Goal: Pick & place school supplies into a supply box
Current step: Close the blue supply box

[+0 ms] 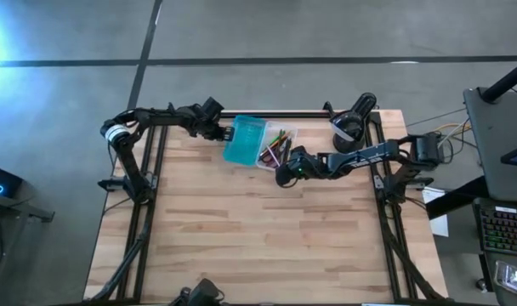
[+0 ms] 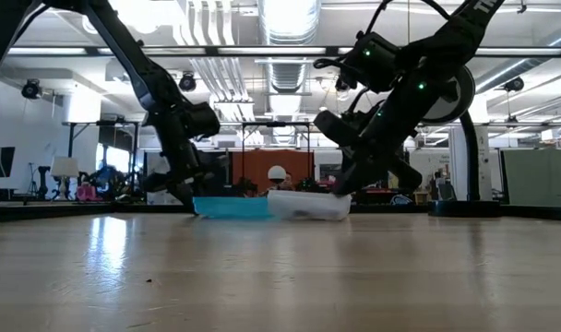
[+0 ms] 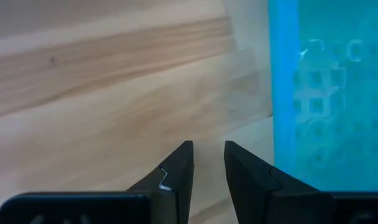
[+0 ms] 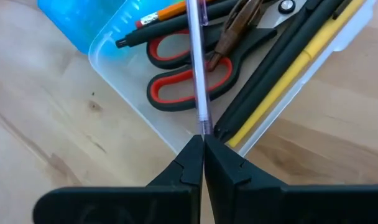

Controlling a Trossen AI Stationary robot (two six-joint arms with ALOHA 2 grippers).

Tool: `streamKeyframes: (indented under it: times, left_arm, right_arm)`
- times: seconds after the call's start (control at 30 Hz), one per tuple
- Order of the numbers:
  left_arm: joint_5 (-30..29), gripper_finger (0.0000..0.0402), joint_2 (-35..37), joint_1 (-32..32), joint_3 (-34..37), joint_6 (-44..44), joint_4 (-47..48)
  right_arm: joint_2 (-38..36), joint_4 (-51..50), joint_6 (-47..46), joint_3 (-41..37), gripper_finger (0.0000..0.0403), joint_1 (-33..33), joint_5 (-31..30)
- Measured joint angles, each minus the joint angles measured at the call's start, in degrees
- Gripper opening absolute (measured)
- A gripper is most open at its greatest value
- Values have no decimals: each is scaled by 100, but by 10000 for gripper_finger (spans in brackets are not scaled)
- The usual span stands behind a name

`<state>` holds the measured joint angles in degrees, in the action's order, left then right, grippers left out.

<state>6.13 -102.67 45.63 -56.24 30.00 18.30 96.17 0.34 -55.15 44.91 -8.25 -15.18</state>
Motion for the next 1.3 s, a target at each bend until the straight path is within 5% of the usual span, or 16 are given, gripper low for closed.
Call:
streamKeyframes:
  times: [0.5, 1.3]
  left_arm:
    - [424, 76, 46, -16, -623, -323, 174]
    - [-465, 76, 70, 41, -920, -1361, 1177]
  right_arm:
    - [16, -412, 183, 4, 8, -39, -17]
    - [-149, -553, 504, 47, 9, -44, 24]
